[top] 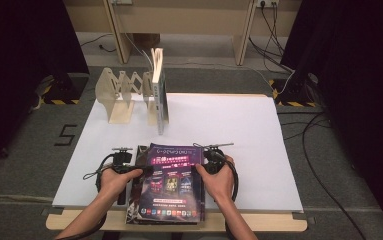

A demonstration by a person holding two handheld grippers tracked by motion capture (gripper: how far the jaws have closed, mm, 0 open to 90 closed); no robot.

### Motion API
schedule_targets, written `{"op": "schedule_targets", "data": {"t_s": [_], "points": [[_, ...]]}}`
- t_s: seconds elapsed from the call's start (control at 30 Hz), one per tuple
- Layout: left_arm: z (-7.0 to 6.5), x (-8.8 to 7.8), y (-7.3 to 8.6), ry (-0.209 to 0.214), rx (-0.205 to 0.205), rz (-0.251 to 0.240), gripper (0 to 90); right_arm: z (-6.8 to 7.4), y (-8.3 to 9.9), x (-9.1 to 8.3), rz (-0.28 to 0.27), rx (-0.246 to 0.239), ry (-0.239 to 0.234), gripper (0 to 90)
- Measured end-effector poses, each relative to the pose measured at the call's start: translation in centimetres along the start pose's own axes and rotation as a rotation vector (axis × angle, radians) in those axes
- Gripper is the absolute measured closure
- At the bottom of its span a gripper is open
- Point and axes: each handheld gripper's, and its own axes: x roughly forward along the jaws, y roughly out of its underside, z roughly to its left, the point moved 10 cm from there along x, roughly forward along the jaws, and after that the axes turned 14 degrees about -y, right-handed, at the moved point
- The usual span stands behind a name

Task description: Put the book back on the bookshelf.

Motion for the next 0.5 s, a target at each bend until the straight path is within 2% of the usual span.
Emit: {"op": "schedule_targets", "data": {"t_s": [0.07,0.17,0.27,0.3,0.43,0.5], "points": [[0.3,-0.1,0.2,0.008,-0.016,0.000,57.7,0.4,0.1,0.2,0.003,-0.007,-0.007,56.4],[0.7,-0.2,0.2,0.005,-0.017,0.003,58.2,0.9,0.3,0.4,0.009,-0.013,-0.008,55.9],[0.9,-0.3,0.2,0.013,-0.053,0.006,59.2,1.1,0.4,0.5,0.018,-0.020,-0.006,55.9],[0.9,-0.4,0.1,0.018,-0.072,0.003,60.1,1.2,0.5,0.5,0.021,-0.014,-0.005,55.9],[0.6,-0.9,-0.2,0.013,-0.069,-0.017,61.3,1.3,0.5,0.6,0.014,-0.017,0.013,55.2],[0.4,-1.2,-0.4,0.027,-0.089,-0.031,62.4,1.2,0.5,0.6,0.015,-0.020,0.015,54.9]]}}
